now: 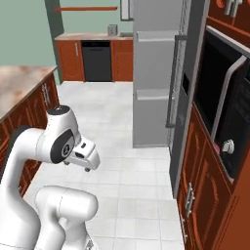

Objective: Place the cold items (corn and squash) from the fridge in one tupperware on the dining counter. Place the warm items (hot dog and kebab skewer) in the stove area in another tupperware.

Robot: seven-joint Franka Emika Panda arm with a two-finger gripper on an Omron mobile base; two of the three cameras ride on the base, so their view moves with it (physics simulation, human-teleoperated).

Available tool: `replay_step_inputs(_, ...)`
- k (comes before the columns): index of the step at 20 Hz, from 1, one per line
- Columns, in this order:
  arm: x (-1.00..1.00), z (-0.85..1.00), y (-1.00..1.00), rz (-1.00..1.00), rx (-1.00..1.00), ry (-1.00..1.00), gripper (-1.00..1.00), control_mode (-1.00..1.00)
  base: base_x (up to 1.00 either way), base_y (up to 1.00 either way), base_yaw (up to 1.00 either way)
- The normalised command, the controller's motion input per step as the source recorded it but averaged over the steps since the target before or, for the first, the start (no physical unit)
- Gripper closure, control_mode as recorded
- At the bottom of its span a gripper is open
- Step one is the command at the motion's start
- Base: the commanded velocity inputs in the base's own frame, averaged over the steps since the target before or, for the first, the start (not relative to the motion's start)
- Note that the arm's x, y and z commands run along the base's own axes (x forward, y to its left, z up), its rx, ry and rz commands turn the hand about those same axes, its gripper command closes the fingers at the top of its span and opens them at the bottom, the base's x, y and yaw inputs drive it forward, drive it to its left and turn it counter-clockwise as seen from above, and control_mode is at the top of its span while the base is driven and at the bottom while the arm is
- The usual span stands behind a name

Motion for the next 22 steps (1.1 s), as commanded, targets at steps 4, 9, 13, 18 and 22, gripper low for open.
replay_step_inputs(4,0.0,0.0,0.0,0.0,0.0,0.0,-1.0,1.0,0.93,0.07,-0.38)
replay_step_inputs(9,0.0,0.0,0.0,0.0,0.0,0.0,-1.0,1.0,0.97,0.36,-0.45)
replay_step_inputs(13,0.0,0.0,0.0,0.0,0.0,0.0,-1.0,1.0,0.89,0.61,-0.46)
replay_step_inputs(18,0.0,0.0,0.0,0.0,0.0,0.0,-1.0,1.0,0.53,0.71,-0.51)
replay_step_inputs(22,0.0,0.0,0.0,0.0,0.0,0.0,-1.0,1.0,0.04,0.74,-0.56)
